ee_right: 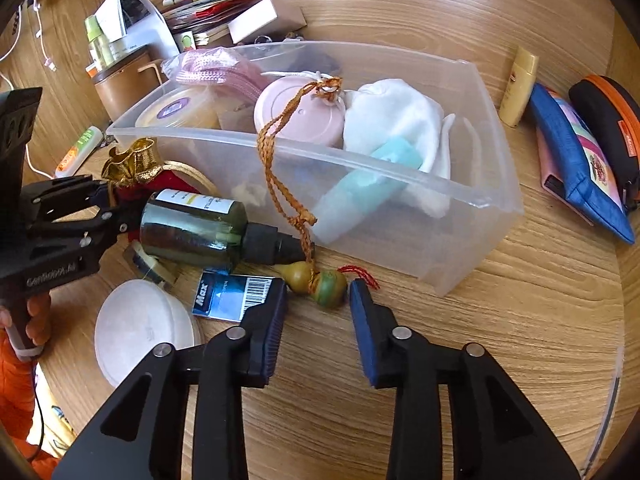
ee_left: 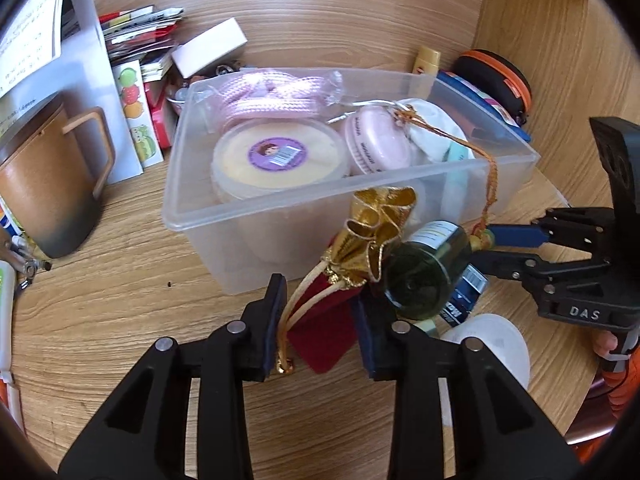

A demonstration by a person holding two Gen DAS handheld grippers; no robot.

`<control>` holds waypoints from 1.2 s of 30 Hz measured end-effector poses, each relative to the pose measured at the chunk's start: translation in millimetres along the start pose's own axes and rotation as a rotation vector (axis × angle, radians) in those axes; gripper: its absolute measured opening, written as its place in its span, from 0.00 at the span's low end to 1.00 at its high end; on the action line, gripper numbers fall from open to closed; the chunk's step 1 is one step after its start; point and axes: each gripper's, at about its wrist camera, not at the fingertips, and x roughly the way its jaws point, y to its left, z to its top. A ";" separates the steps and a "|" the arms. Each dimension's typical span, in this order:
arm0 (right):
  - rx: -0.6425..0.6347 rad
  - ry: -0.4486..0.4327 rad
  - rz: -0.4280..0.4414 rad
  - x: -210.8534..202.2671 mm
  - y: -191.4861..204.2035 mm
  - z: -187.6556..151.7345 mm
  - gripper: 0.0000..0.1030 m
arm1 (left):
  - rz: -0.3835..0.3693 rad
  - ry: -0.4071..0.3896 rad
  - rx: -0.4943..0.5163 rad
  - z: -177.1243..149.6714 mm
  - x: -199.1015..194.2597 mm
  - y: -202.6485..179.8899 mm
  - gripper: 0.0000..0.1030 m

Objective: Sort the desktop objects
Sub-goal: 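Close the left tool on the red velvet pouch while the right tool grasps the gourd bead charm, then lift the red pouch and gourd charm with both tools and carry them over the bin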

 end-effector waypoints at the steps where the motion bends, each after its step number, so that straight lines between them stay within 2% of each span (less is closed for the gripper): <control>1: 0.001 -0.002 0.002 0.3 0.1 0.5 0.30 | -0.002 -0.009 0.003 -0.4 -1.3 -1.0 0.31; 3: 0.003 -0.007 0.004 0.9 0.3 1.4 0.30 | -0.004 -0.020 0.006 -0.7 -3.5 -2.4 0.31; 7: -0.011 -0.026 -0.009 2.8 3.9 2.0 0.30 | -0.002 -0.042 -0.015 -1.6 -6.7 -2.0 0.22; 14: -0.035 -0.068 -0.023 -9.4 8.3 -3.6 0.28 | -0.005 -0.095 -0.074 -3.9 -19.3 6.6 0.18; 25: -0.035 -0.180 -0.027 -61.1 10.5 -7.0 0.28 | -0.003 -0.174 -0.133 -10.9 -48.6 13.8 0.17; 36: -0.041 -0.251 -0.028 -78.9 11.2 3.4 0.28 | 0.004 -0.263 -0.126 0.1 -85.7 11.4 0.17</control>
